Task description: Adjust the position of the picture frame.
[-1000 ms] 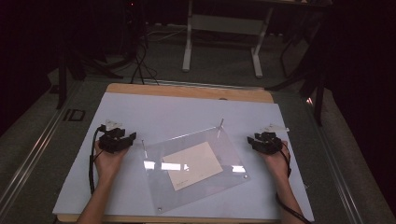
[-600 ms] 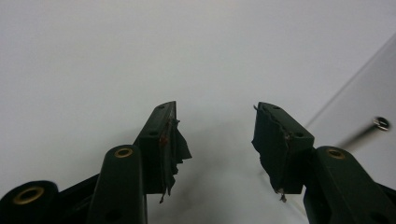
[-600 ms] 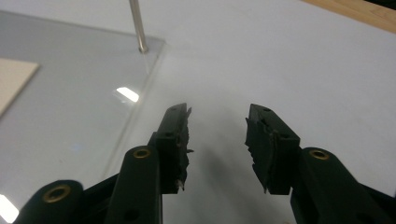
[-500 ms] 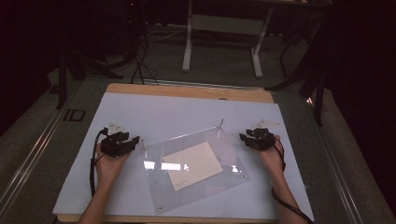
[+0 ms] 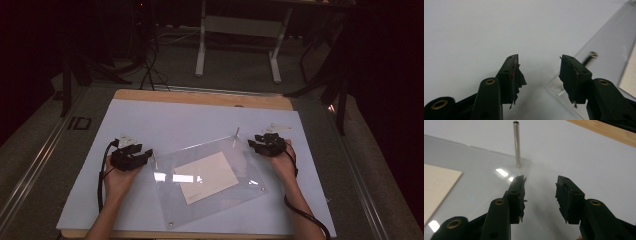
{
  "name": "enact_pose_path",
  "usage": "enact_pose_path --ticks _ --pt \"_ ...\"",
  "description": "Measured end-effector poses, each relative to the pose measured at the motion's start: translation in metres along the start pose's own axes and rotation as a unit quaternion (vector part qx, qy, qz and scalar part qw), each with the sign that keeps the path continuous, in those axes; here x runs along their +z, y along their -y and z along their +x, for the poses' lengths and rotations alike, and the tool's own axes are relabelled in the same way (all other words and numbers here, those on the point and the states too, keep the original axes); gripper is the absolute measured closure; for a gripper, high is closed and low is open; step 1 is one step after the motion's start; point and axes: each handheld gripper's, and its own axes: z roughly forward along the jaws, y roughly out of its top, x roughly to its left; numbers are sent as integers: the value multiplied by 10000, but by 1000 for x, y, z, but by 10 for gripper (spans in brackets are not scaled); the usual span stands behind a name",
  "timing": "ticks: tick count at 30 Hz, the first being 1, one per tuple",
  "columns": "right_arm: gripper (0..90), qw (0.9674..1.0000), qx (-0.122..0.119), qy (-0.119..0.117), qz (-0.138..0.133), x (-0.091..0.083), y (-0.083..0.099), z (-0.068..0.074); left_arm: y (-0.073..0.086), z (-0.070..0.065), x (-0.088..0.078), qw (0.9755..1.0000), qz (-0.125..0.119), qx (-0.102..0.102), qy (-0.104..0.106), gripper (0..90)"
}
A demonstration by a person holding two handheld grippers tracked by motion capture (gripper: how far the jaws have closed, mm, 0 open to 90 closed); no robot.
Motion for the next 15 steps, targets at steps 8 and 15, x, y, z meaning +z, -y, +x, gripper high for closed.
enact_pose_path --ticks 8,15 --pt "585 9999 -25 -120 -52 10 -6 6 4 -1 -7 10000 -2 -93 10 511" --pt "587 9998 -60 -163 -72 19 -14 8 7 -6 -11 10000 25 -50 37 519"
